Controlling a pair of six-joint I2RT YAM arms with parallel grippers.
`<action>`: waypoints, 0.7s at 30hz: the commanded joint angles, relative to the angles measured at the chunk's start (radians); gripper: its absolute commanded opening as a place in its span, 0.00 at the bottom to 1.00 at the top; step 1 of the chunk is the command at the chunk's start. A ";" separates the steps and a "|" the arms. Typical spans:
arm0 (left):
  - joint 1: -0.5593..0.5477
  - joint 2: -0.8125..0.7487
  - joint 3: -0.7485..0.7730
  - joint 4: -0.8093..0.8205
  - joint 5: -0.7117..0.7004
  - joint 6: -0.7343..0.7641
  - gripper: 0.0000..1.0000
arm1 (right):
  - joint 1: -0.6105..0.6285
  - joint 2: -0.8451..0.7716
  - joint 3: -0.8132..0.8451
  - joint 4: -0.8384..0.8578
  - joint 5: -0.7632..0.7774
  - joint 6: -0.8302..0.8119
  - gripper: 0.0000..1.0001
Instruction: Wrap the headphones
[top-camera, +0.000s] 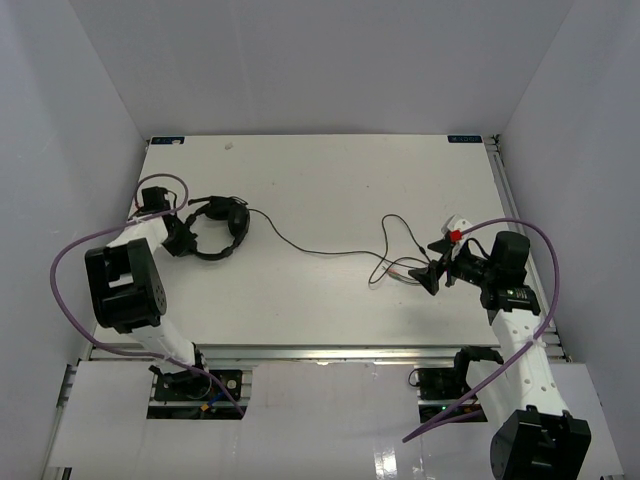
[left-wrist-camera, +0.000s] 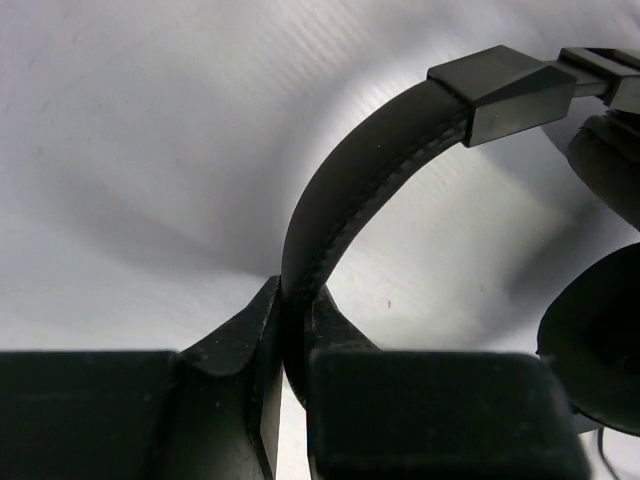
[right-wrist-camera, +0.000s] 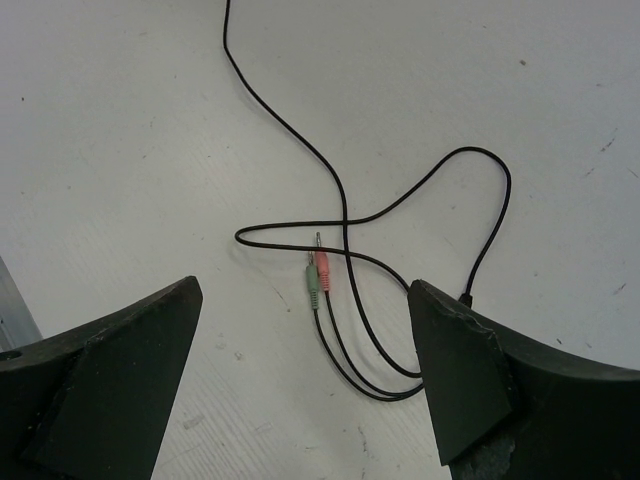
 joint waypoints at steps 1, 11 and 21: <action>-0.078 -0.225 -0.010 -0.011 0.026 0.077 0.00 | -0.001 -0.014 -0.022 0.004 -0.116 -0.098 0.90; -0.421 -0.486 0.030 -0.152 0.168 0.016 0.00 | 0.003 0.011 0.180 -0.271 -0.264 -0.494 0.90; -0.865 -0.448 0.311 -0.306 0.070 -0.093 0.00 | 0.021 0.002 0.028 0.441 -0.315 0.060 0.90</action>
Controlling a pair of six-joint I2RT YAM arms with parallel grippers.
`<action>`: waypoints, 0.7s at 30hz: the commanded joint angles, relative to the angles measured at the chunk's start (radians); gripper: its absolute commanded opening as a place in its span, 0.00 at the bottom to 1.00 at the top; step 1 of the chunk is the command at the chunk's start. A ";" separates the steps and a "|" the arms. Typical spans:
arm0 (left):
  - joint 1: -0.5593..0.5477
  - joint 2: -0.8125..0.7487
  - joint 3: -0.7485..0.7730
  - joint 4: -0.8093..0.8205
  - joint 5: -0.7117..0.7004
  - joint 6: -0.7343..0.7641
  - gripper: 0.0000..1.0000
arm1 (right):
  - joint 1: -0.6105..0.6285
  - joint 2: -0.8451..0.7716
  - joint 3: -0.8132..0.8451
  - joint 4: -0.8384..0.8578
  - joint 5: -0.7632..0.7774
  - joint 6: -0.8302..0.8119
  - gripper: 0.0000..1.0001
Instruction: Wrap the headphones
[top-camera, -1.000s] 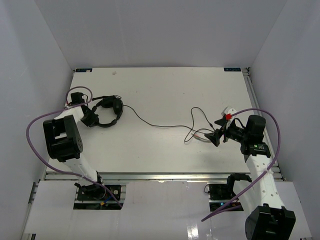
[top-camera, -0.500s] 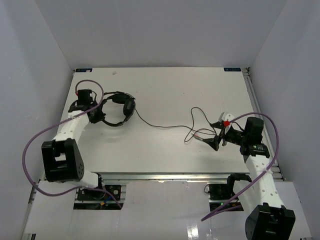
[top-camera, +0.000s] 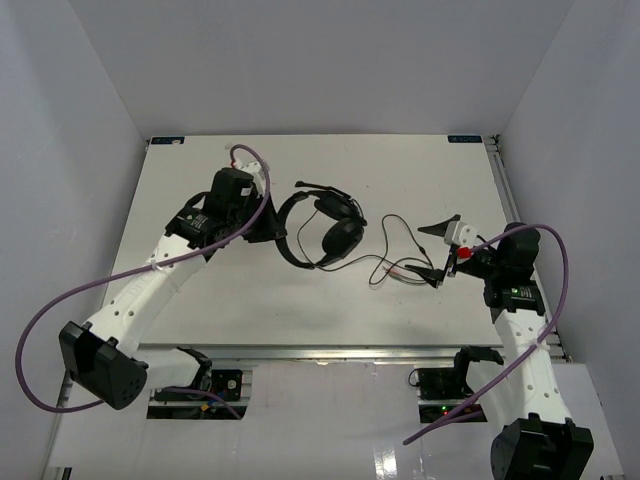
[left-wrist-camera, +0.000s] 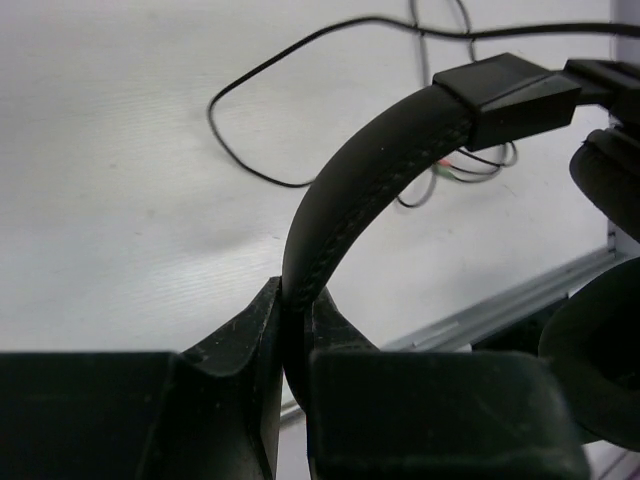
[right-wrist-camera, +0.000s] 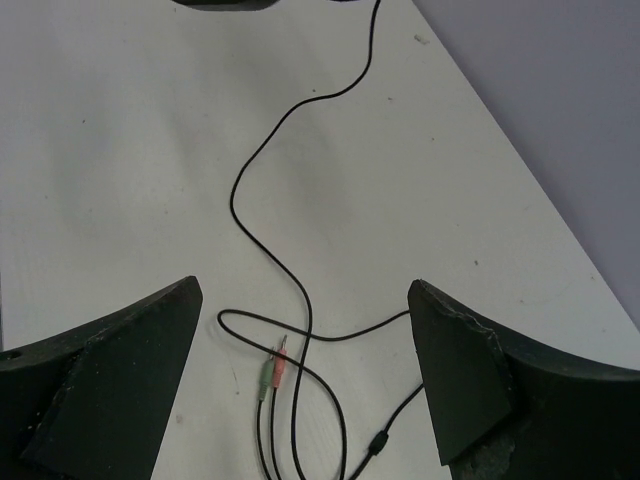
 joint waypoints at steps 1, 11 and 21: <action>-0.176 0.023 0.152 -0.060 -0.054 -0.078 0.00 | 0.011 0.020 -0.047 0.333 -0.039 0.250 0.90; -0.466 0.235 0.488 -0.183 -0.229 -0.141 0.00 | 0.024 0.203 -0.101 0.728 -0.069 0.546 0.90; -0.559 0.284 0.663 -0.226 -0.275 -0.183 0.00 | 0.122 0.449 -0.205 1.341 -0.097 1.028 0.90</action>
